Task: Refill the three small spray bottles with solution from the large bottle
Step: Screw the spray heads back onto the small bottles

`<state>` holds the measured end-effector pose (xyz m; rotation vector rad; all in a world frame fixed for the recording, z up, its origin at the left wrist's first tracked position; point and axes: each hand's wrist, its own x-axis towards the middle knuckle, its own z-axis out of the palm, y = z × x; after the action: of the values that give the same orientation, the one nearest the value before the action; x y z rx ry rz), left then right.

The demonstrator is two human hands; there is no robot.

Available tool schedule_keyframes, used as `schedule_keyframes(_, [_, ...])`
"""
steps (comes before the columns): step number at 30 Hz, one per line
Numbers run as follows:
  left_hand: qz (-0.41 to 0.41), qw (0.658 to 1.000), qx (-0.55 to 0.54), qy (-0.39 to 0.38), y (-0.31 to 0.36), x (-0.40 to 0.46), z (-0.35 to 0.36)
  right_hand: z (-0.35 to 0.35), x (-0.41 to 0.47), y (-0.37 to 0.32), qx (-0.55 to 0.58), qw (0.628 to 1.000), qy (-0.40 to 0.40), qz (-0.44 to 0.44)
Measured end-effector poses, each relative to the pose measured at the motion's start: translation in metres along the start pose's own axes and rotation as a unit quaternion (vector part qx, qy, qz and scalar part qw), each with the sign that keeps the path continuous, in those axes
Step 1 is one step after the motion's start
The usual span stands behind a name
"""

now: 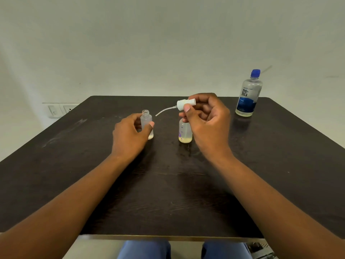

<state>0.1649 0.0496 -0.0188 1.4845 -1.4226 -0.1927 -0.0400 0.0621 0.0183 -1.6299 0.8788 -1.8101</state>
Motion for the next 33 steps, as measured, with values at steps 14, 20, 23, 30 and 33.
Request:
schedule_keyframes(14, [0.095,0.994,-0.039,-0.033,0.020,-0.023,-0.004,-0.004,0.001,-0.006,-0.038,0.996,0.032,-0.073])
schedule_keyframes(20, [0.110,0.993,-0.031,-0.039,0.023,-0.028,-0.005,-0.005,0.002,-0.007,-0.059,0.993,0.032,-0.098])
schedule_keyframes(23, [0.122,0.991,-0.032,-0.045,0.025,-0.030,-0.006,-0.004,0.001,-0.005,-0.085,0.990,0.014,-0.112])
schedule_keyframes(30, [0.170,0.983,-0.029,-0.061,0.029,-0.034,-0.008,0.001,-0.004,0.001,-0.156,0.977,-0.076,-0.126])
schedule_keyframes(33, [0.189,0.979,-0.026,-0.067,0.030,-0.034,-0.008,0.002,-0.005,0.003,-0.174,0.972,-0.092,-0.127])
